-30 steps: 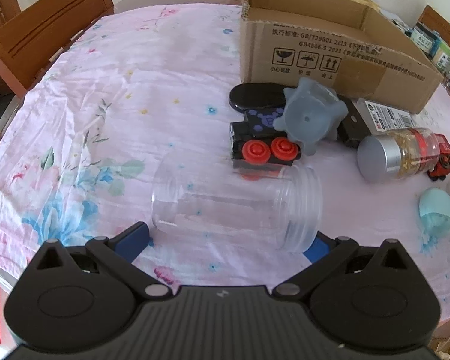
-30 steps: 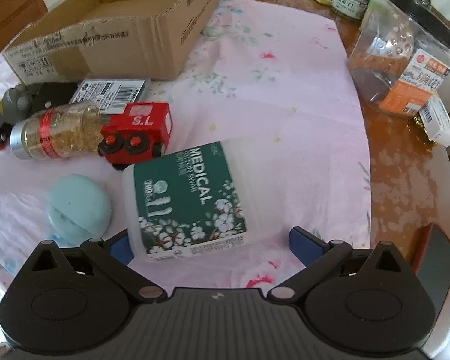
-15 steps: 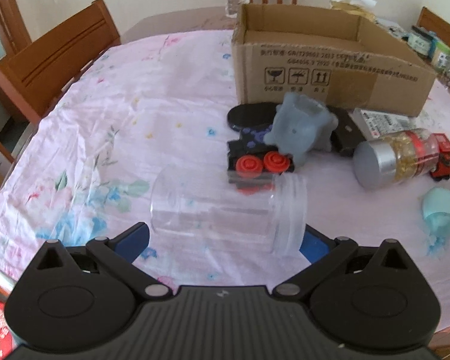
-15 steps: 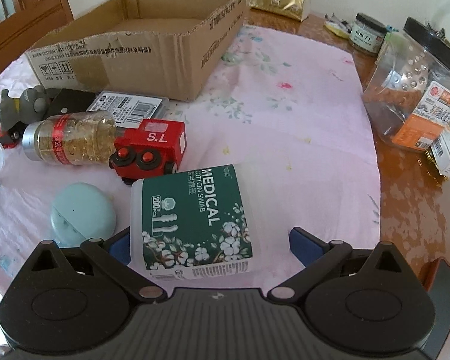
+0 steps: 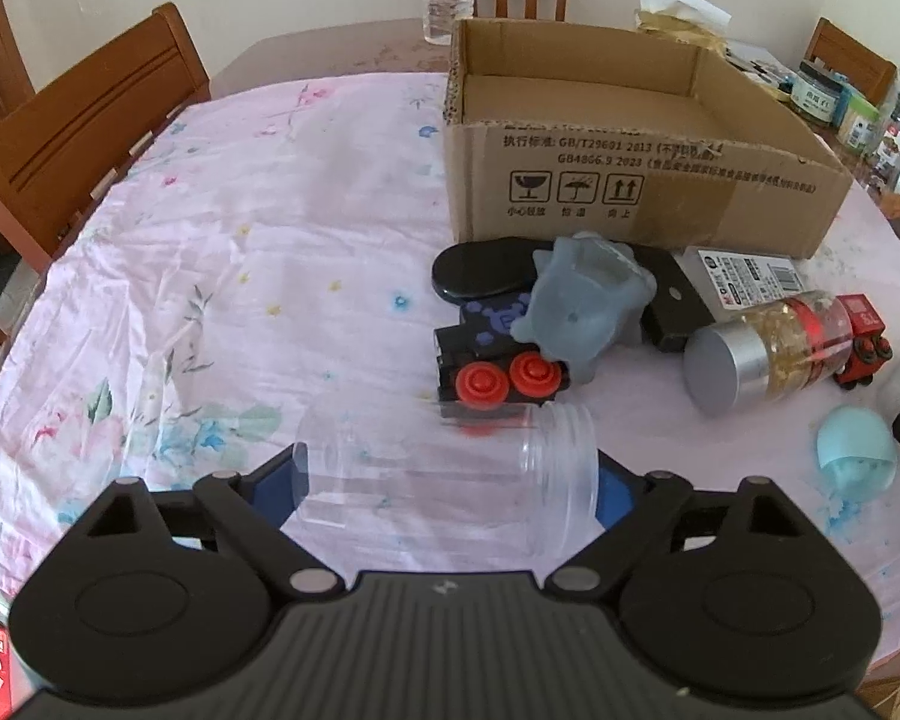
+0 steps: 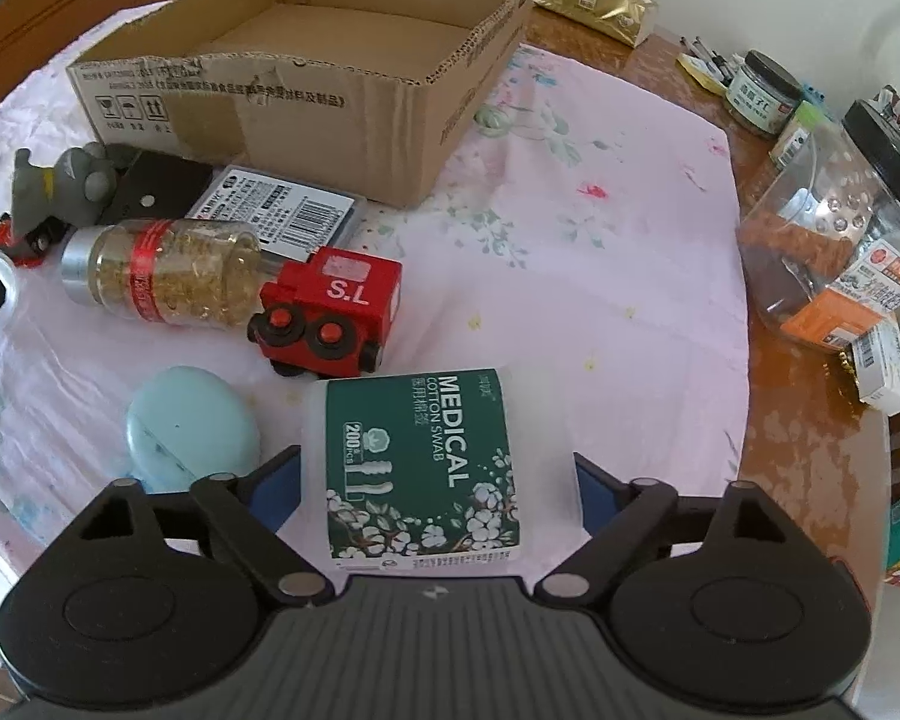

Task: Organize rigid objects
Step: 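Carry the jar and swab box into the cardboard box and release both tools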

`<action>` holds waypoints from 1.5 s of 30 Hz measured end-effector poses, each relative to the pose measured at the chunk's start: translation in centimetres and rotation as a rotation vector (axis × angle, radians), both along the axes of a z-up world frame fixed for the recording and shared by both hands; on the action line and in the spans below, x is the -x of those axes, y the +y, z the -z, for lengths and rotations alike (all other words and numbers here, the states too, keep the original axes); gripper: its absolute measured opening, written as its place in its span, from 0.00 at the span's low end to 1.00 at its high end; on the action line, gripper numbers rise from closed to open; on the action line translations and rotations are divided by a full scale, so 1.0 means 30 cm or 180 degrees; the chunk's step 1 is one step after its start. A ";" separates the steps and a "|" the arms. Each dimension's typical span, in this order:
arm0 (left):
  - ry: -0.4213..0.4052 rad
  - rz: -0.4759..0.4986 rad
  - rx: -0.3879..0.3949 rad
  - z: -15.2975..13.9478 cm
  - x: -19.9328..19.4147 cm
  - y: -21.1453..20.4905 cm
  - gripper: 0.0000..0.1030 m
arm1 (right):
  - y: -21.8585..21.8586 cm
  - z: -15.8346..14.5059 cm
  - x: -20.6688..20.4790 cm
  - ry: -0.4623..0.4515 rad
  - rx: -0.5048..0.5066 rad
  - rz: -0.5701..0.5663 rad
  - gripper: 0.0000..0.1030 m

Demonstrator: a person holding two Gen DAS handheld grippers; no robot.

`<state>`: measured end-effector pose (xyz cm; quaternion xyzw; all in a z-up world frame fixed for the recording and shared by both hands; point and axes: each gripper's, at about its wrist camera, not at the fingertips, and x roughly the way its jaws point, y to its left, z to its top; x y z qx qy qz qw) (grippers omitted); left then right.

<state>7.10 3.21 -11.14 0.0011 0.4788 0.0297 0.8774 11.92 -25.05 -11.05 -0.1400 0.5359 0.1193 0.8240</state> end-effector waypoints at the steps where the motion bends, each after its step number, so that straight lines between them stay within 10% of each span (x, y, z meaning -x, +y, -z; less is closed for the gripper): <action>1: 0.0007 0.0003 -0.0001 -0.001 -0.002 0.004 0.89 | -0.001 -0.001 -0.001 0.0002 0.0021 0.0010 0.86; 14: 0.0117 0.0274 -0.0009 -0.135 -0.032 0.027 0.89 | -0.013 -0.097 -0.011 -0.0075 -0.0056 -0.0006 0.84; 27: -0.0344 0.0679 -0.0010 -0.375 -0.230 -0.048 0.89 | 0.046 -0.346 -0.130 -0.0557 -0.0467 -0.0337 0.84; 45: -0.0471 0.0923 -0.0173 -0.315 -0.758 -0.178 0.89 | 0.148 -0.400 -0.408 -0.0706 -0.0518 -0.0391 0.84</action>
